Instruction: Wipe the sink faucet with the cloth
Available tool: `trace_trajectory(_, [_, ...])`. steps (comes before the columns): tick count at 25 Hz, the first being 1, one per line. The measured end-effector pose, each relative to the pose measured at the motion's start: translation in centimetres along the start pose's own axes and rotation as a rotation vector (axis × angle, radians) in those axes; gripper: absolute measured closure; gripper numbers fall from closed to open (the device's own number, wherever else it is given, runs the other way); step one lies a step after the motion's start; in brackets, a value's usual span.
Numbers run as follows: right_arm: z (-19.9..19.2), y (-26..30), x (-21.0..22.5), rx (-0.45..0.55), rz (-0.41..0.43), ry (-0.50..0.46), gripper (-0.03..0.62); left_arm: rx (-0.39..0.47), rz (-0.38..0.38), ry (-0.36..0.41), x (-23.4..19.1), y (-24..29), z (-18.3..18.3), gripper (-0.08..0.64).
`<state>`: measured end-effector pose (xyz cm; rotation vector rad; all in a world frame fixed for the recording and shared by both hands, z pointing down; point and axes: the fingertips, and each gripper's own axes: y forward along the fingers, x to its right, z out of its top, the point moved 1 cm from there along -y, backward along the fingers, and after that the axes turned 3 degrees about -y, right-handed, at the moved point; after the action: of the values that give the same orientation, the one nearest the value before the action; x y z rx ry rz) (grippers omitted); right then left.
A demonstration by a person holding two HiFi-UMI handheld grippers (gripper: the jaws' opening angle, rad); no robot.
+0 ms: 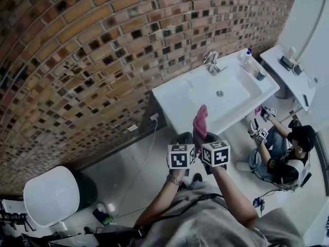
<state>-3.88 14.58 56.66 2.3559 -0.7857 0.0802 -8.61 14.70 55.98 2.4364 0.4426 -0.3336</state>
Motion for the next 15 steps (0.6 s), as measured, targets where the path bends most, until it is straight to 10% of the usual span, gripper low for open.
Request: trace_trajectory(15, [1.4,-4.9,0.5,0.114,0.054,0.051,0.535,0.029,-0.012,0.09,4.4,0.1,0.8,0.552])
